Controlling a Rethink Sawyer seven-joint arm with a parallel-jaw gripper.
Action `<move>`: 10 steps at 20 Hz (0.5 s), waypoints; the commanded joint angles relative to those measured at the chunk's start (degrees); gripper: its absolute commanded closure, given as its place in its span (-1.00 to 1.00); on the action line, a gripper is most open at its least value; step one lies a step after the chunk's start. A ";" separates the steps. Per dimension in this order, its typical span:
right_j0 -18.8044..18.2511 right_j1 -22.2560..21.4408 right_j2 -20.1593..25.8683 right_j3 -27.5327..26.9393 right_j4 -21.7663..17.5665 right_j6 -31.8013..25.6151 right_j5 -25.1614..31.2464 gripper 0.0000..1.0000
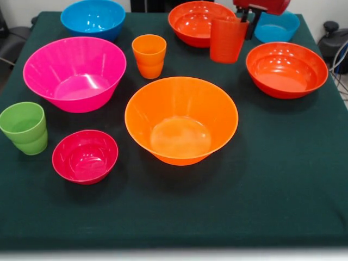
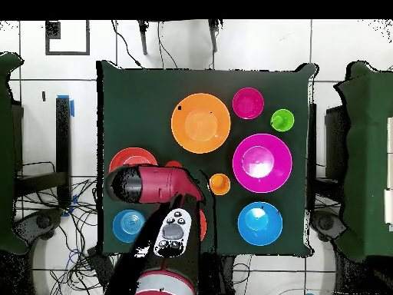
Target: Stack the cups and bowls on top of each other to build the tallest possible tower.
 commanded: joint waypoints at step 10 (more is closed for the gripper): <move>-4.35 1.84 5.66 -16.87 0.28 2.99 15.28 1.00</move>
